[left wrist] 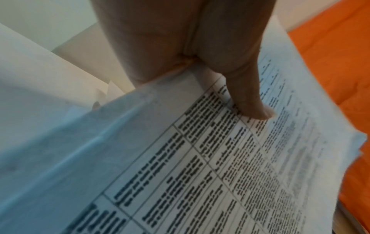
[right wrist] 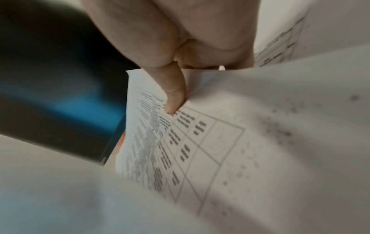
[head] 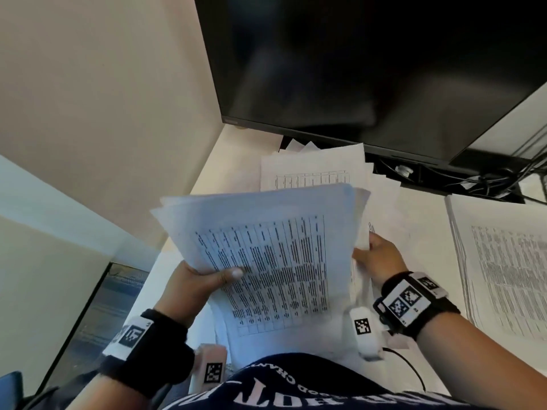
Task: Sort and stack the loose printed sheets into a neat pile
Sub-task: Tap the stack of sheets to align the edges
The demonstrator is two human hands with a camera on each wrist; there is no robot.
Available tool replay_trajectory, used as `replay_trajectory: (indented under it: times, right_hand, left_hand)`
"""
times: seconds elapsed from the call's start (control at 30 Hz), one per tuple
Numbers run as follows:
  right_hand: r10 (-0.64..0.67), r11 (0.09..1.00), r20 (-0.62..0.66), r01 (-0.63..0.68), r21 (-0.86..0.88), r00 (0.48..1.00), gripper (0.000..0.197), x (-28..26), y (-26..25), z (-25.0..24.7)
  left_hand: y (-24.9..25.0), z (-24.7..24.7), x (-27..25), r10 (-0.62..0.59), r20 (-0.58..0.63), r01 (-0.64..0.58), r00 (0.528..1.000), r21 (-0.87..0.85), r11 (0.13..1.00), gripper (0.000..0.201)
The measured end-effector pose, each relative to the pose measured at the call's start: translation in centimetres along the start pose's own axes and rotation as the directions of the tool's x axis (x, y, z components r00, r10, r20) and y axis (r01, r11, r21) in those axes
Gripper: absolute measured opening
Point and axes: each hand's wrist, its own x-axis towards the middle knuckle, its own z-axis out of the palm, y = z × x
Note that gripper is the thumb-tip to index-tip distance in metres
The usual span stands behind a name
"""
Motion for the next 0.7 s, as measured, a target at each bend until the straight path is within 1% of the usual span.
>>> replay_trajectory:
  times: [0.03, 0.13, 0.2, 0.27, 0.3, 0.37, 0.43, 0.5, 0.57, 0.6, 0.63, 0.67, 0.7]
  right_hand:
    - [-0.008, 0.997, 0.022, 0.007, 0.073, 1.000, 0.018, -0.5, 0.0, -0.3]
    - [-0.045, 0.962, 0.103, 0.015, 0.273, 0.994, 0.024, -1.8, -0.2, -0.3]
    - [-0.057, 0.941, 0.174, -0.005, 0.338, 0.983, 0.024, -2.7, -0.6, -0.1]
    - [-0.060, 0.950, 0.212, -0.009, 0.311, 0.975, 0.028, -3.2, -0.8, 0.4]
    - [-0.049, 0.962, 0.229, -0.015, 0.272, 0.972, 0.031, -3.4, -0.8, 0.7]
    - [-0.028, 0.981, 0.244, -0.020, 0.194, 0.969, 0.029, -3.9, -1.0, 1.1]
    - [0.007, 0.987, 0.239, -0.045, 0.154, 0.971, 0.024, -4.3, -1.3, 1.4]
    - [0.049, 0.968, 0.236, -0.104, 0.229, 0.971, 0.021, -4.3, -1.3, 1.4]
    - [0.134, 0.927, 0.191, -0.191, 0.322, 0.972, 0.042, -3.3, -1.1, 1.1]
    - [0.174, 0.901, 0.156, -0.221, 0.373, 0.972, 0.046, -2.6, -1.1, 1.0]
    - [0.219, 0.869, 0.137, -0.258, 0.422, 0.966, 0.041, -1.9, -1.0, 0.8]
    - [0.263, 0.839, 0.135, -0.296, 0.457, 0.955, 0.030, -1.4, -1.2, 0.6]
    - [0.288, 0.840, 0.130, -0.316, 0.442, 0.949, 0.019, -0.6, -0.9, 0.7]
  left_hand:
    - [0.1, 0.2, 0.5, -0.007, -0.011, 0.007, 1.000, 0.003, 1.000, 0.078]
    - [0.0, 0.9, 2.4, -0.019, -0.063, 0.020, 0.998, 0.018, 1.000, 0.079]
    - [-0.1, 1.3, 3.5, -0.018, -0.088, 0.019, 0.996, 0.014, 1.000, 0.072]
    - [-0.3, 1.8, 4.2, -0.011, -0.074, 0.010, 0.997, -0.010, 1.000, 0.071]
    - [-0.5, 2.0, 4.5, -0.017, -0.081, 0.015, 0.997, -0.029, 0.999, 0.075]
    - [-1.1, 2.2, 4.8, -0.050, -0.110, 0.043, 0.993, -0.065, 0.997, 0.086]
    - [-1.6, 1.9, 4.9, -0.064, -0.066, 0.059, 0.996, -0.078, 0.995, 0.094]
    - [-1.7, 1.4, 4.4, -0.090, 0.030, 0.093, 0.995, -0.076, 0.993, 0.097]
    - [-1.5, 1.0, 3.5, -0.148, 0.097, 0.154, 0.984, -0.060, 0.986, 0.093]
    - [-1.5, 0.8, 3.1, -0.175, 0.120, 0.182, 0.977, -0.047, 0.982, 0.090]
    - [-1.5, 0.6, 2.7, -0.192, 0.141, 0.199, 0.971, -0.043, 0.979, 0.088]
    - [-1.6, 0.4, 2.3, -0.193, 0.160, 0.203, 0.968, -0.043, 0.978, 0.088]
    - [-1.7, 0.2, 1.9, -0.183, 0.176, 0.191, 0.967, -0.029, 0.981, 0.089]
